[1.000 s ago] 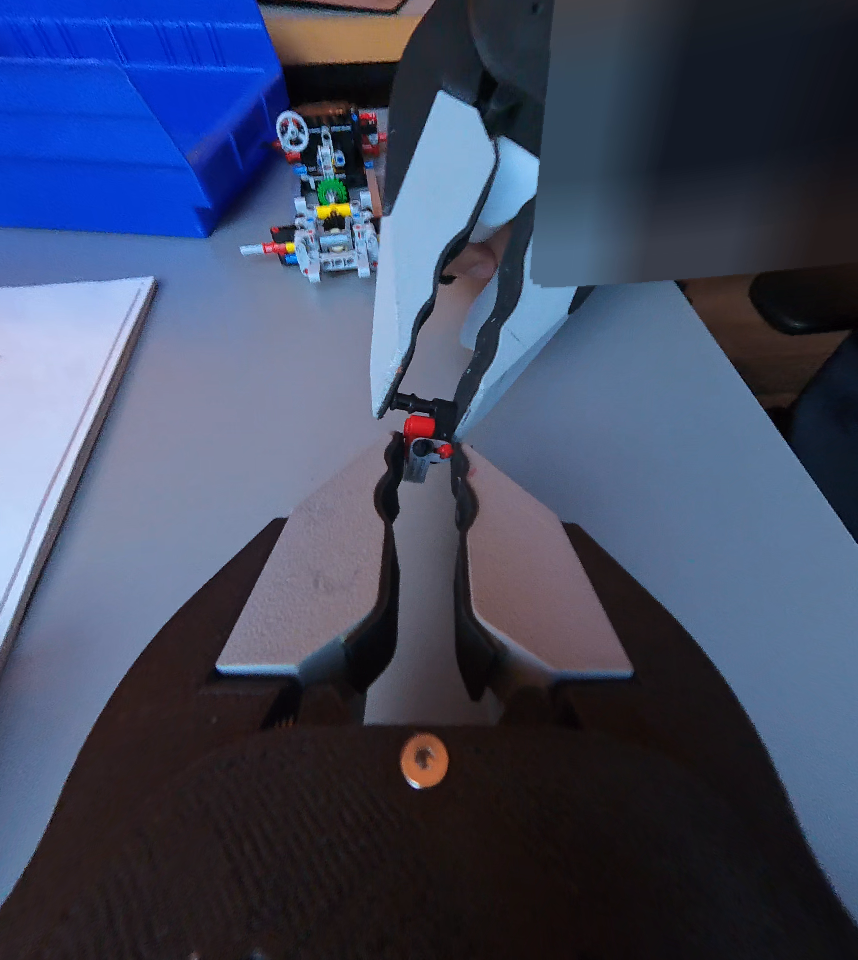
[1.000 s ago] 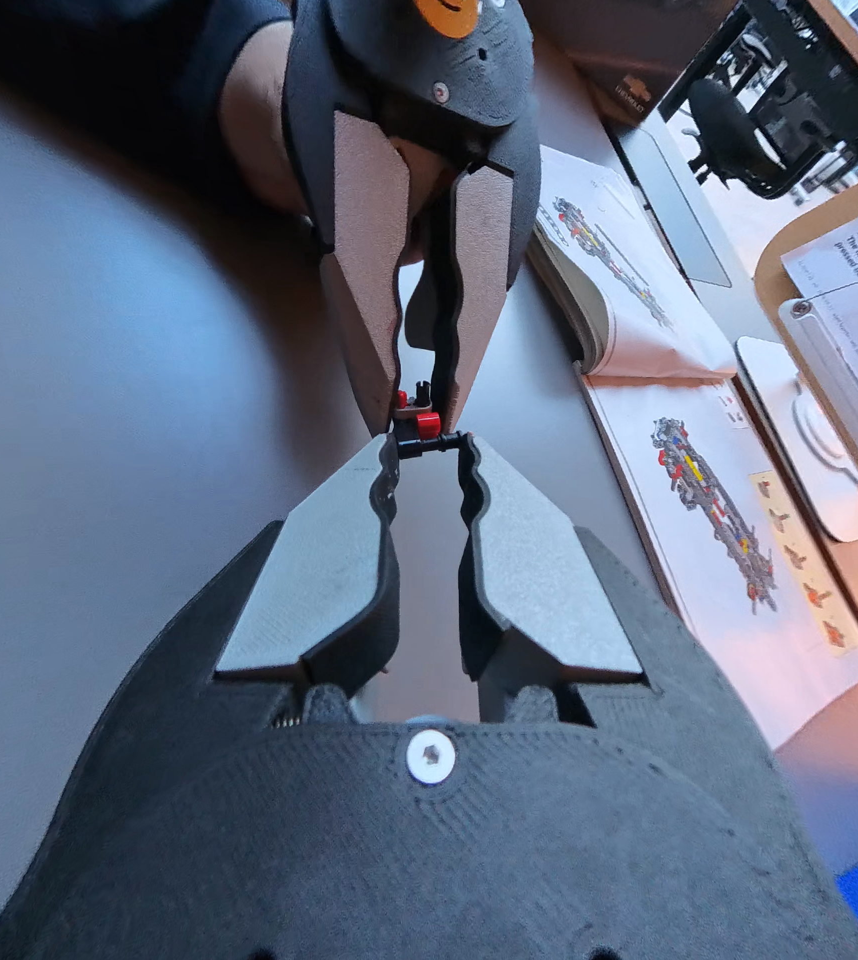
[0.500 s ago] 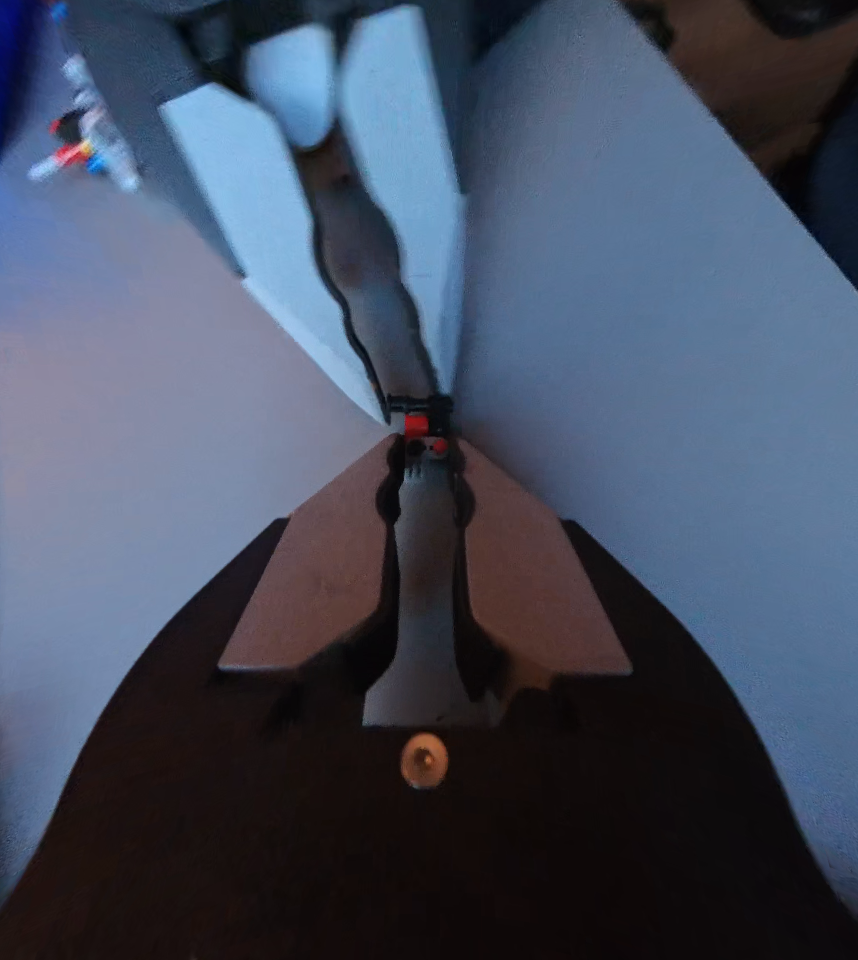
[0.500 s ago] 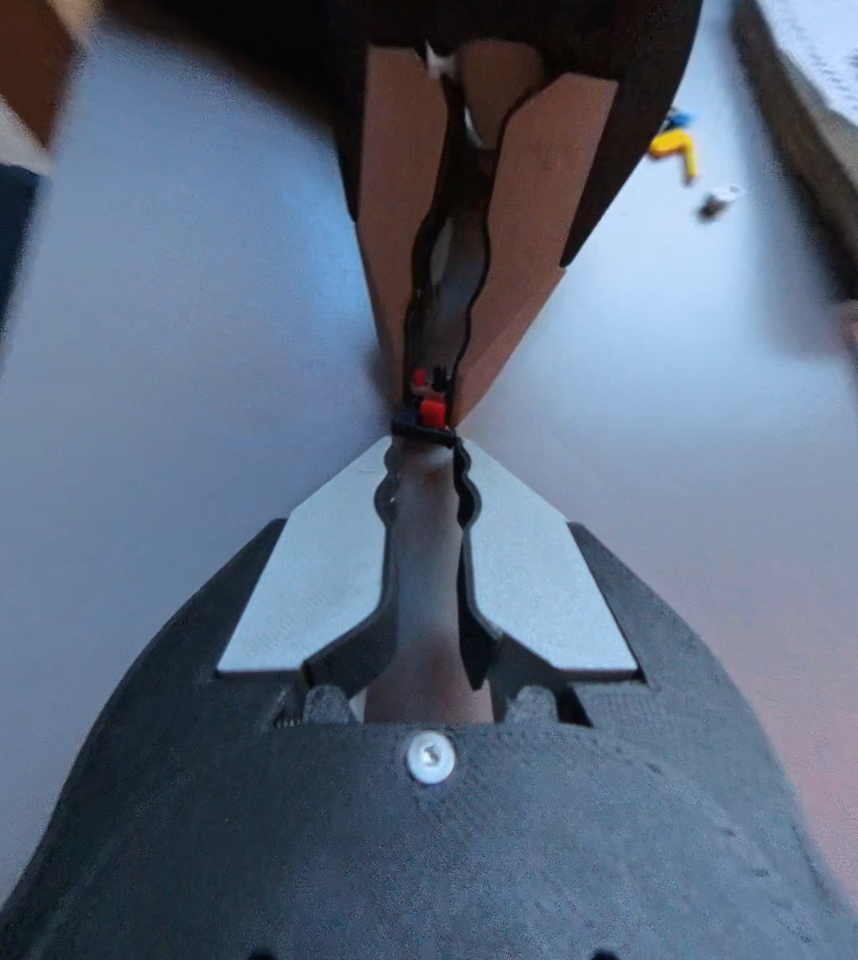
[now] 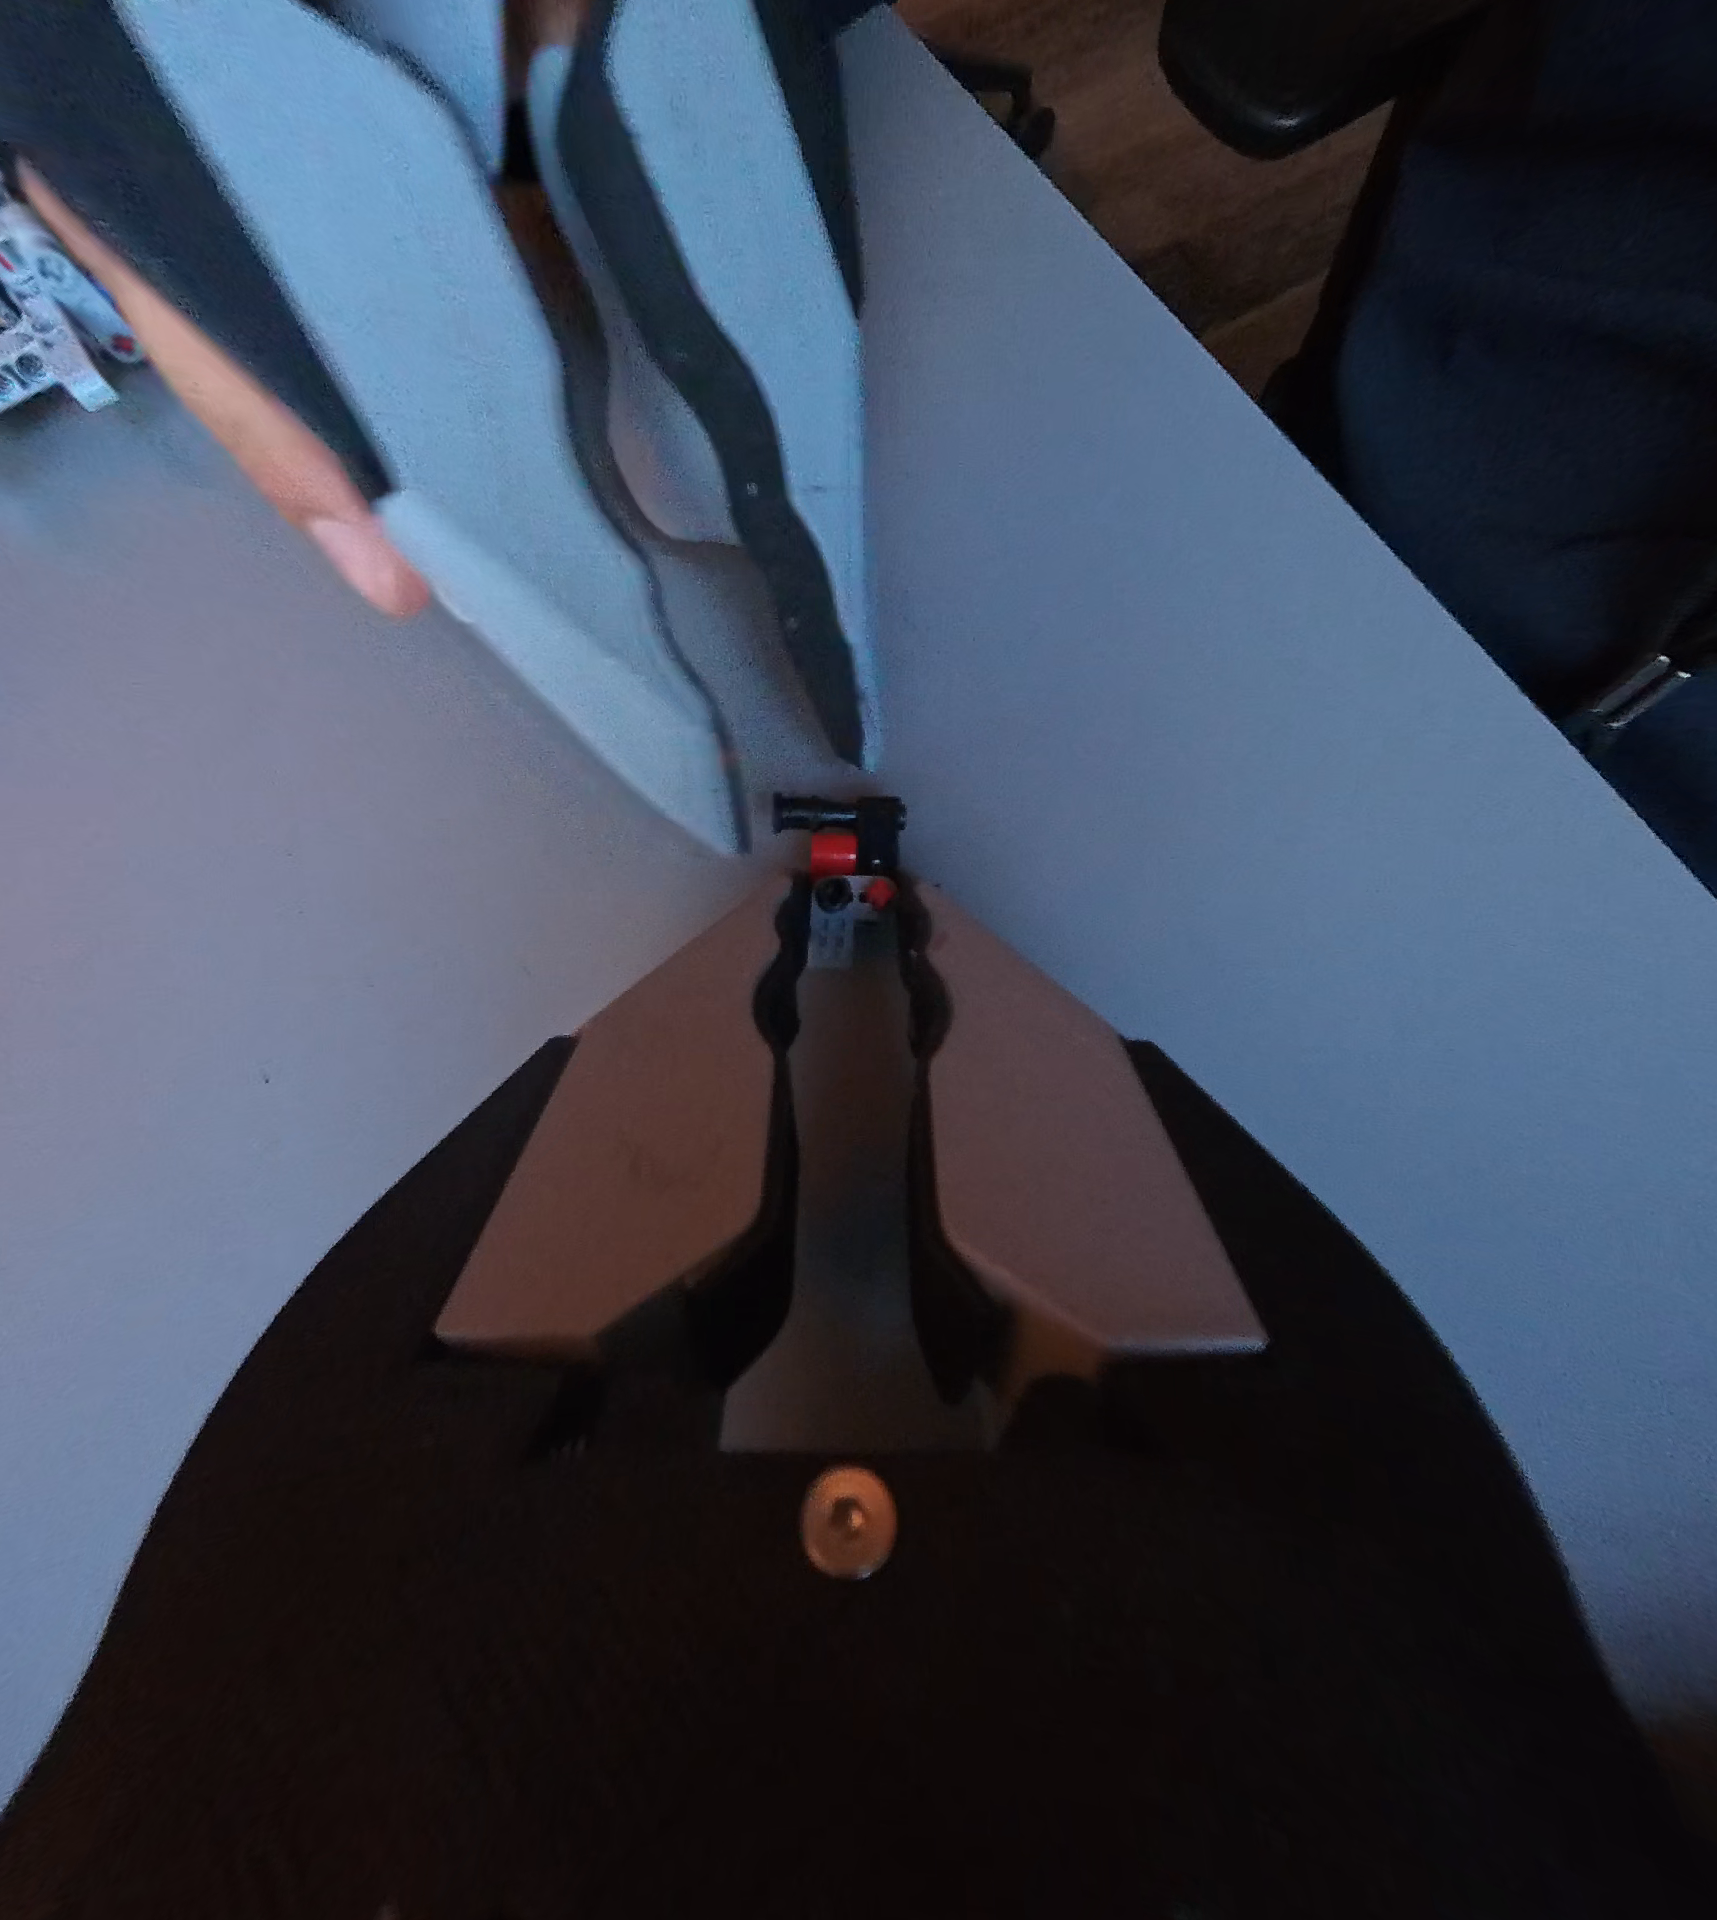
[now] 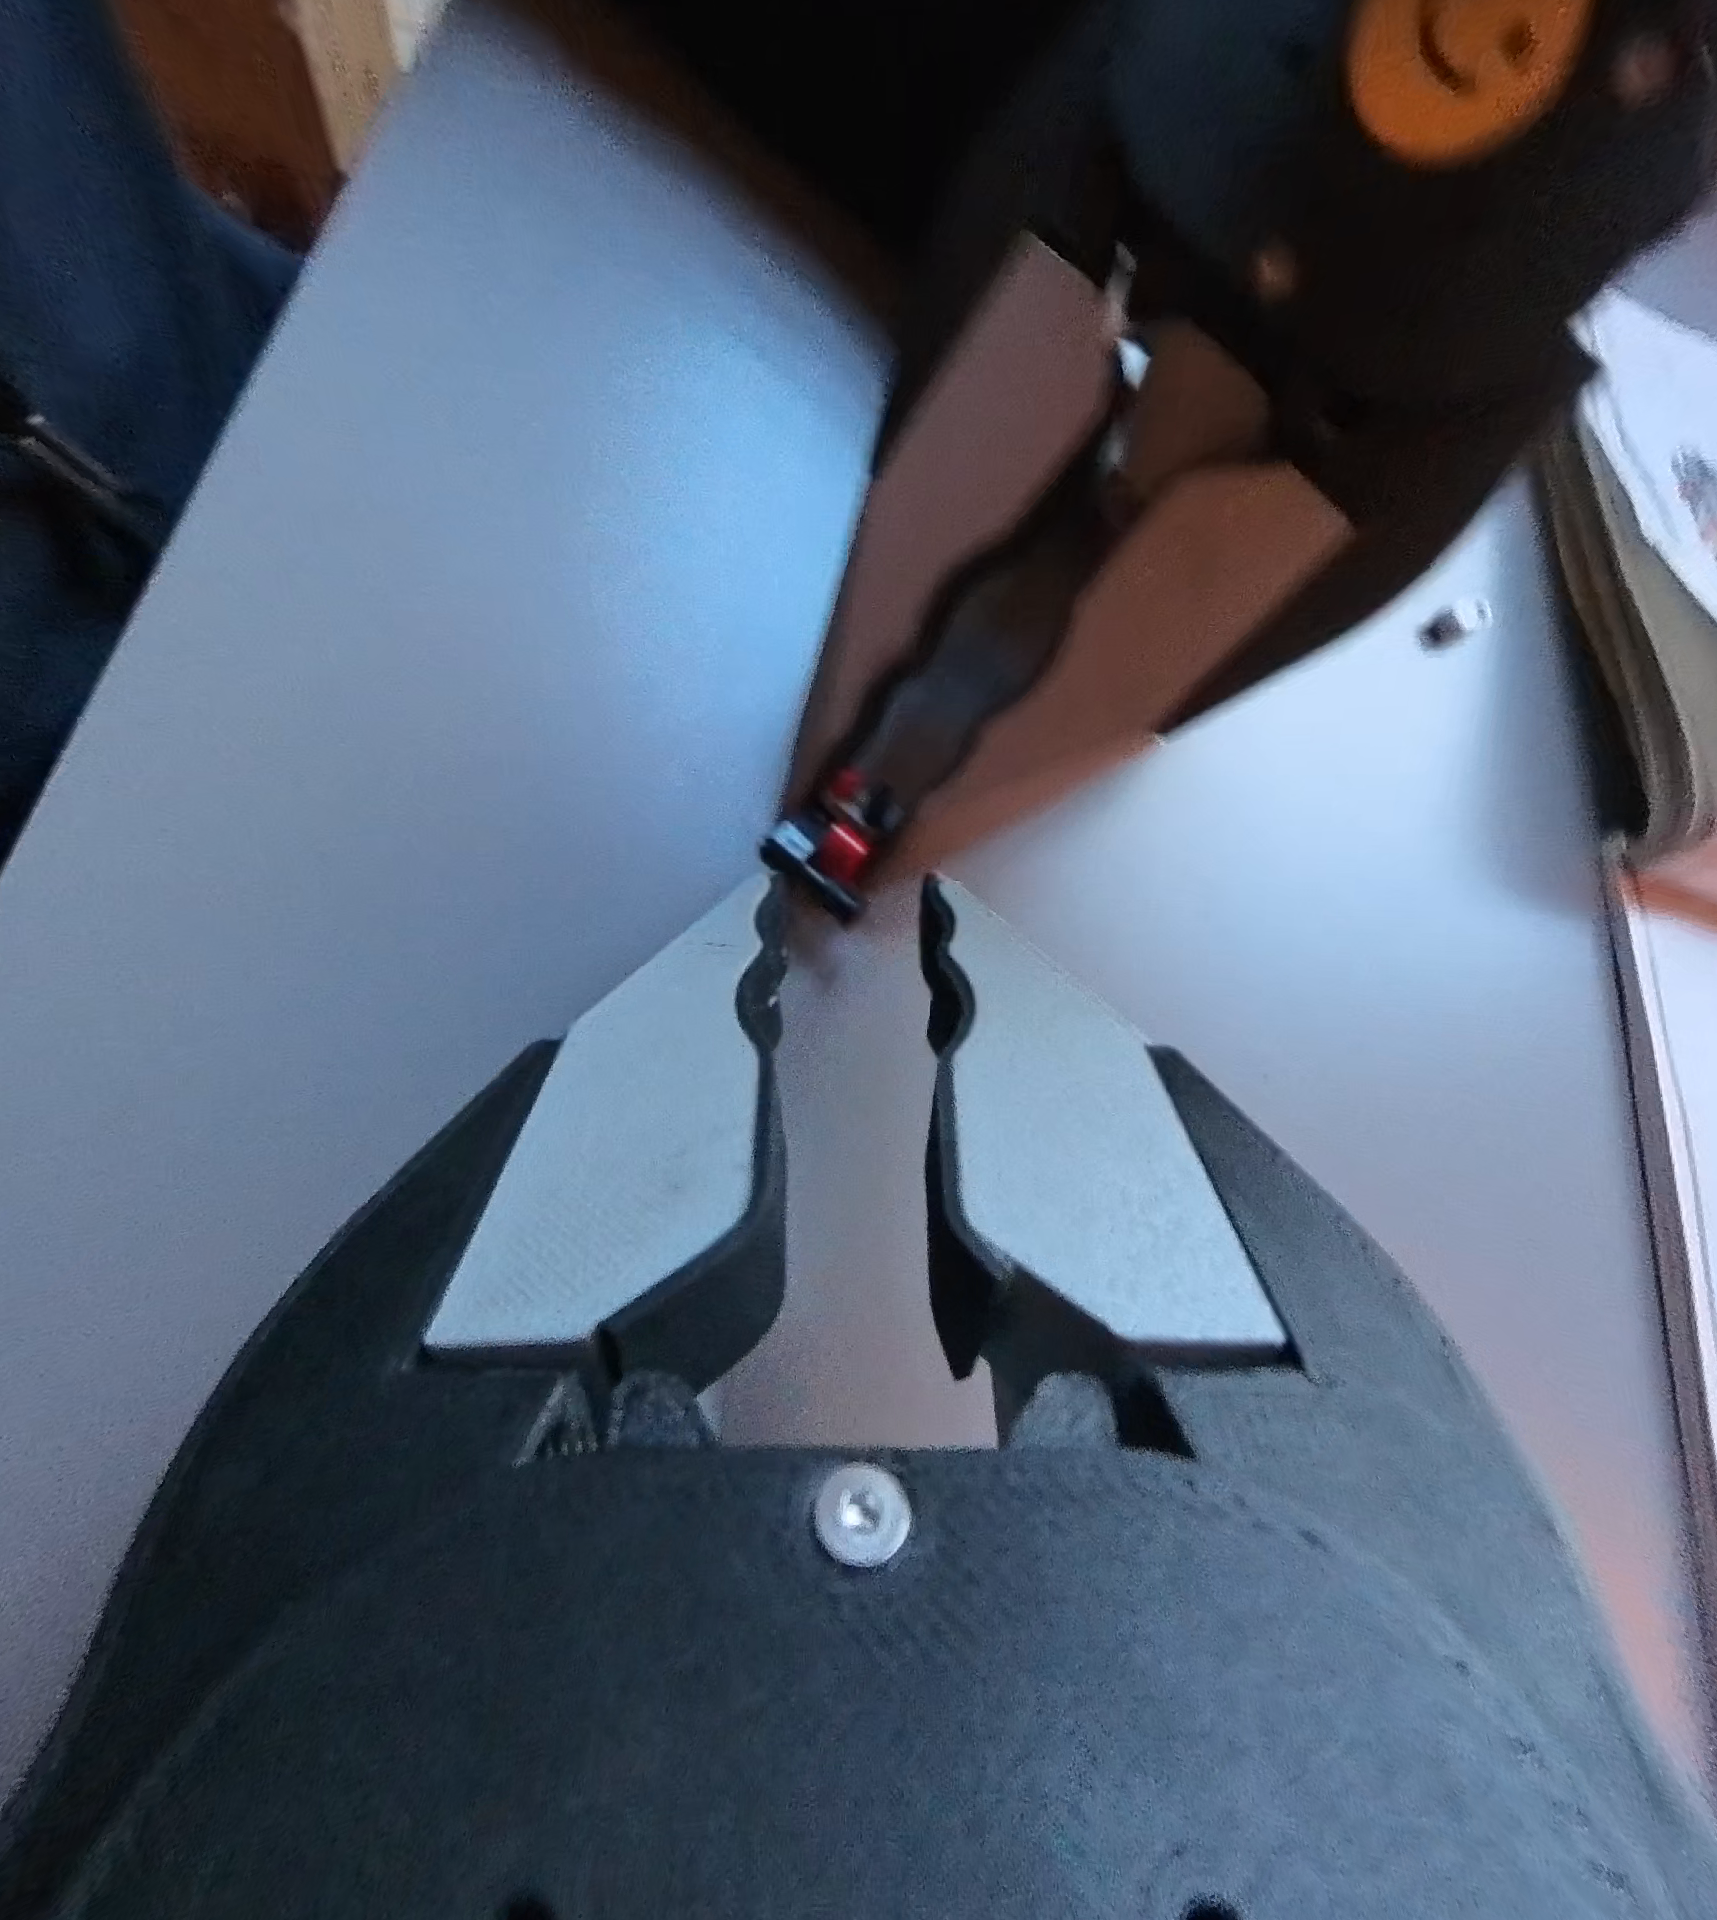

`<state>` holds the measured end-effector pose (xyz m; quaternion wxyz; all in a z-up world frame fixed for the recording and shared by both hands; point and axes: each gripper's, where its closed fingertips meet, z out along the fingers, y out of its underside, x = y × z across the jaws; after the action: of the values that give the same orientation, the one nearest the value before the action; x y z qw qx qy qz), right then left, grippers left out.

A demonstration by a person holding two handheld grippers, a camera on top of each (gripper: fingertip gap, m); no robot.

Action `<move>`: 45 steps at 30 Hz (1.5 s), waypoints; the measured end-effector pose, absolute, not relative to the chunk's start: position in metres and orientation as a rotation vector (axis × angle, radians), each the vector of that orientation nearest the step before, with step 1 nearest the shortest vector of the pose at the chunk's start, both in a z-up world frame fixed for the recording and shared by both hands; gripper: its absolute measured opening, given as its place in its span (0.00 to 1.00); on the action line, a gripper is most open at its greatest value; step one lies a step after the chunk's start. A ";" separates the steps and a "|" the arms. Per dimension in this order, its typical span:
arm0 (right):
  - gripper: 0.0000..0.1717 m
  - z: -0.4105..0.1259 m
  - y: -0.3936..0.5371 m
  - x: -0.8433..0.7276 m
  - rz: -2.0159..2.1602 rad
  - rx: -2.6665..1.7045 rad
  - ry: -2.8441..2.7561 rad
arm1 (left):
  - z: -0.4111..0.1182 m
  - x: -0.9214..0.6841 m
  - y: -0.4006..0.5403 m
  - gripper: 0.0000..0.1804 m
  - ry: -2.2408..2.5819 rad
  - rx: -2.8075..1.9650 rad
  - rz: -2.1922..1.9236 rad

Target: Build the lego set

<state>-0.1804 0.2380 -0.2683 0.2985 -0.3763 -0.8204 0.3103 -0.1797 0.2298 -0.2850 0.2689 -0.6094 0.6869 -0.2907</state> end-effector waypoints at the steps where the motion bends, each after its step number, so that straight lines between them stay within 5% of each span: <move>1: 0.10 -0.271 0.235 -0.181 0.794 -0.959 -2.191 | -0.285 -0.179 0.230 0.08 1.851 -1.646 -0.785; 9: 0.03 -0.285 0.237 -0.183 0.688 -1.009 -2.226 | -0.286 -0.187 0.242 0.21 1.744 -1.751 -0.751; 20: 0.02 -0.286 0.232 -0.185 0.732 -1.123 -2.223 | -0.276 -0.189 0.229 0.10 1.707 -1.744 -0.756; 45: 0.02 -0.287 0.199 -0.178 0.896 -0.996 -2.322 | -0.277 -0.182 0.198 0.09 1.915 -1.597 -0.972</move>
<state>-0.1784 0.1987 -0.2865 0.2286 -0.3617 -0.8433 0.3253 -0.1824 0.1983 -0.2773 0.2307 -0.5806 0.6963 -0.3533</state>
